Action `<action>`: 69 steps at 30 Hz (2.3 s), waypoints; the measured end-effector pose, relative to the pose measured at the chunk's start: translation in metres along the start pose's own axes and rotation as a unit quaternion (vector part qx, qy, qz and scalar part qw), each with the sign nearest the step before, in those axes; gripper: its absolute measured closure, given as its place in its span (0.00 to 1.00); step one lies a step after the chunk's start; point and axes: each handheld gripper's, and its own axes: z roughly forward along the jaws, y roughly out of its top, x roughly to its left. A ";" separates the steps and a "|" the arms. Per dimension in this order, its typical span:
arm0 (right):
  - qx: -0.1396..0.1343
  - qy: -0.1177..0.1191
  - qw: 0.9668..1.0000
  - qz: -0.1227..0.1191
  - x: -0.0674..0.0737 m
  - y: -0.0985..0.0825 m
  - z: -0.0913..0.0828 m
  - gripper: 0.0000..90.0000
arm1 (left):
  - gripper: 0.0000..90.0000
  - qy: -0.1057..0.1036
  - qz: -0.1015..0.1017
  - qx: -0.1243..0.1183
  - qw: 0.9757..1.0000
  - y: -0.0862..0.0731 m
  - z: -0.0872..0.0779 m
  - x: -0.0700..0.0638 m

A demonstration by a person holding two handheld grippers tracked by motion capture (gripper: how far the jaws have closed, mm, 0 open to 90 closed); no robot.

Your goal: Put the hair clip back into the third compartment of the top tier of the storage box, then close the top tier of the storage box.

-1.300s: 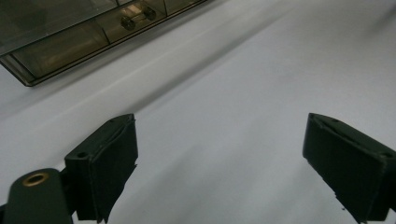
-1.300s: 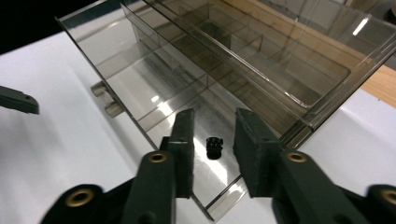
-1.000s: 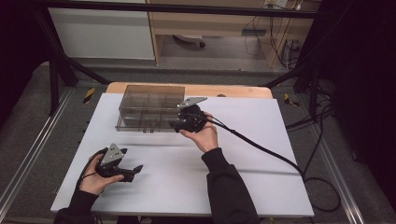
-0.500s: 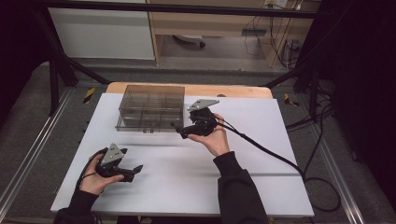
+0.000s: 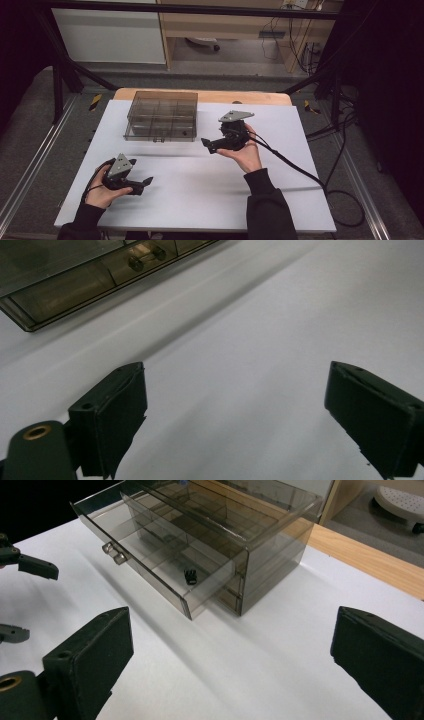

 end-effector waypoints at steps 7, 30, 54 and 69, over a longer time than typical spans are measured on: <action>-0.002 -0.001 1.000 0.018 -0.011 -0.015 -0.013 0.02 | 0.10 -0.001 -0.001 0.001 1.000 0.000 0.000 0.000; 0.014 -0.030 0.997 0.064 -0.054 -0.076 -0.049 0.01 | 0.10 -0.004 -0.009 0.006 1.000 -0.001 0.002 0.000; 0.037 -0.026 0.996 0.076 -0.077 -0.137 -0.072 0.01 | 0.10 -0.007 -0.010 0.005 1.000 0.001 0.000 0.000; 0.036 -0.021 0.995 0.088 -0.083 -0.159 -0.084 0.01 | 0.11 -0.008 -0.018 0.002 1.000 0.004 0.000 0.000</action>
